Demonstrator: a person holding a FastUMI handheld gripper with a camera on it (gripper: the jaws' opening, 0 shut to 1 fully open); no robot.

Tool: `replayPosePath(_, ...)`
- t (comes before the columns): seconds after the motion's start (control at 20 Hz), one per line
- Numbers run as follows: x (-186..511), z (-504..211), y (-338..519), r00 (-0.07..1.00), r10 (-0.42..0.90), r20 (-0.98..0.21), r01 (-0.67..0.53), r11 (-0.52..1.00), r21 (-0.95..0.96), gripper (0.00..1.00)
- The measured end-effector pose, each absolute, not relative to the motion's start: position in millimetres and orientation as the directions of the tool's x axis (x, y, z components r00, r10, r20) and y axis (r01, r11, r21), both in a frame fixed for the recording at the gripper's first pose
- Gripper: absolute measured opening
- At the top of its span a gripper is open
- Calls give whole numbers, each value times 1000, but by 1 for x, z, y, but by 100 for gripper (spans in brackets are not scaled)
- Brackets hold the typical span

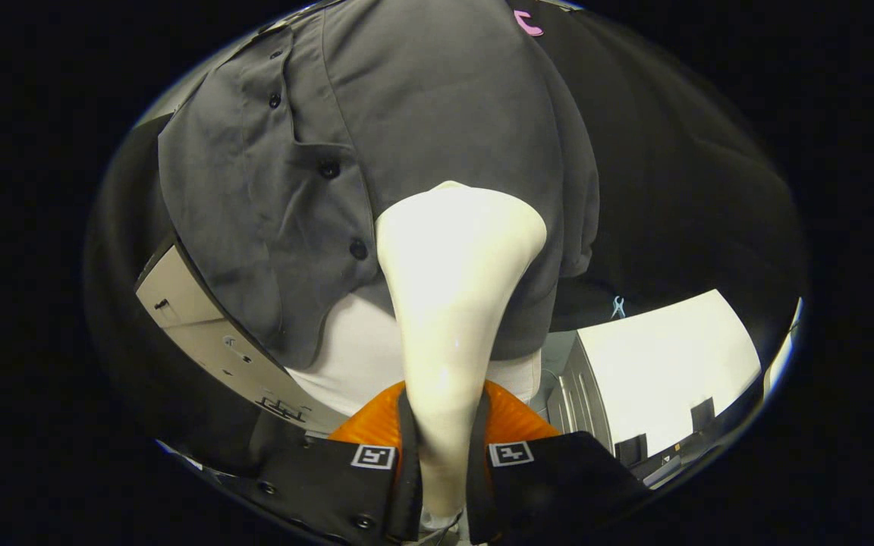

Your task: Iron the clothes twice with a garment steamer, once on the left side and once on the right side.

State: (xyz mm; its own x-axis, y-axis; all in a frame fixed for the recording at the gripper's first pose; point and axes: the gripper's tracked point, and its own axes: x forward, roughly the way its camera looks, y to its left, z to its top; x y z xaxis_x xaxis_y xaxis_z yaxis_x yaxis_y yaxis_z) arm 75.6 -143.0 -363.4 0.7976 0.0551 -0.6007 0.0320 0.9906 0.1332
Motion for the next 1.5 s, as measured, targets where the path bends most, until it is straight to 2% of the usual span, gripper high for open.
replayPosePath(0.3, 50, -401, -147, 758, 38, -651, 58, 990, 125, 31)
replayPosePath(0.45, 32, -382, -137, 771, 47, -635, 58, 988, 143, 31)
replayPosePath(0.75, -7, -275, -109, 845, 60, -531, 24, 989, 149, 31)
replayPosePath(1.1, -24, -125, -63, 938, 55, -341, -30, 996, 79, 31)
replayPosePath(1.5, -38, -30, -7, 977, 81, -198, -63, 994, 93, 31)
